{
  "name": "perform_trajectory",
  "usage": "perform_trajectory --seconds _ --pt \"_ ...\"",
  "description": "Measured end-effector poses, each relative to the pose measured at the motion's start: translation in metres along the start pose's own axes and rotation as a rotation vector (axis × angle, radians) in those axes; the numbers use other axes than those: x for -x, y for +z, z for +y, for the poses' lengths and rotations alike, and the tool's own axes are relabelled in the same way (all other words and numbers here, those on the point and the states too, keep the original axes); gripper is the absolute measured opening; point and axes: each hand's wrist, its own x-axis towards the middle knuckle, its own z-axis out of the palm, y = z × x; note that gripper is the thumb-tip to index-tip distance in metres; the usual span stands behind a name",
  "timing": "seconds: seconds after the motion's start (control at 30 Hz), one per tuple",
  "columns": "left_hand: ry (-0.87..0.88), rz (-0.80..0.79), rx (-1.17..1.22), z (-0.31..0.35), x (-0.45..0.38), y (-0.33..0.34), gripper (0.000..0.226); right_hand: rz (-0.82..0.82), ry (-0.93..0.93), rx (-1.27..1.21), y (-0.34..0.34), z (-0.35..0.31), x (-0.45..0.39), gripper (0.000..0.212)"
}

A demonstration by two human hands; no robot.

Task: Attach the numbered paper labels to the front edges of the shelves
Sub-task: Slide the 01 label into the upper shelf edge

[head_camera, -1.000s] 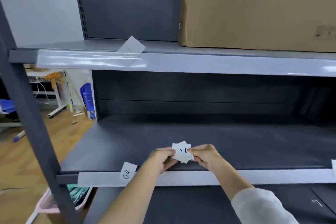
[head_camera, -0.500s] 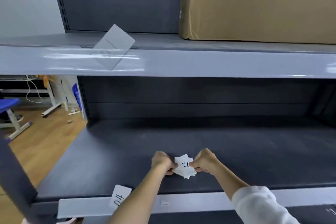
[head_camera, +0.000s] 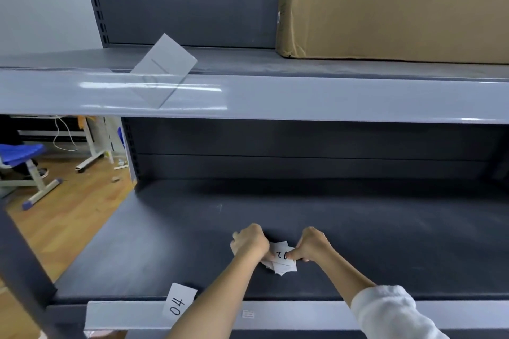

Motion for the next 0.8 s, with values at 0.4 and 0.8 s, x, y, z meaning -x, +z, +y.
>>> perform_trajectory --seconds 0.4,0.8 --pt "0.001 0.001 -0.032 -0.003 -0.002 0.005 0.036 -0.013 -0.098 0.013 0.002 0.003 -0.008 0.02" --pt "0.123 0.173 0.177 -0.051 0.062 -0.056 0.015 0.194 -0.084 -0.067 0.02 -0.012 0.044 0.039"
